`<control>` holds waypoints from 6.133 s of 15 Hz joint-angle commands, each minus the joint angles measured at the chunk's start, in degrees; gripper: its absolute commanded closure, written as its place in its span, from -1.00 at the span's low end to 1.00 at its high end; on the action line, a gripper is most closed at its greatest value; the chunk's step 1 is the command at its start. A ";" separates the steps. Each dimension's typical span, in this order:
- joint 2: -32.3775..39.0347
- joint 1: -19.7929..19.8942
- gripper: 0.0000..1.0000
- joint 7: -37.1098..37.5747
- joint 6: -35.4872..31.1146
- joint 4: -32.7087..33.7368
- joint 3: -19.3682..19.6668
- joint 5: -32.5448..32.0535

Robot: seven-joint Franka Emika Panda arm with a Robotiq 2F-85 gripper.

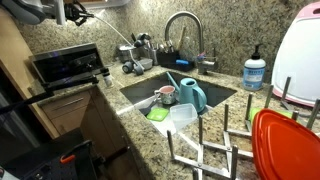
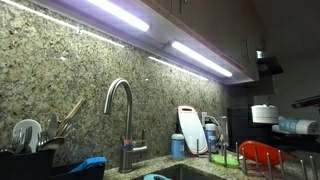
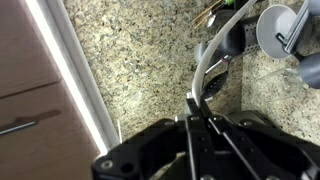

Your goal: Take the straw and put it in the sink

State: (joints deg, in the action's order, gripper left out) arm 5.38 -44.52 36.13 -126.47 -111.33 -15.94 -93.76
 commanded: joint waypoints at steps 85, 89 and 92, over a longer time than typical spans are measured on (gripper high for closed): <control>9.53 28.89 0.98 70.22 -8.37 -14.50 -3.63 -30.95; 10.16 29.76 0.98 65.93 -14.42 -14.02 -3.53 -25.88; 10.34 29.87 0.98 62.38 -15.82 -14.33 -3.32 -21.56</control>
State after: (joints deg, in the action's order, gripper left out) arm 15.28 -15.44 102.59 -140.05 -126.52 -19.19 -119.13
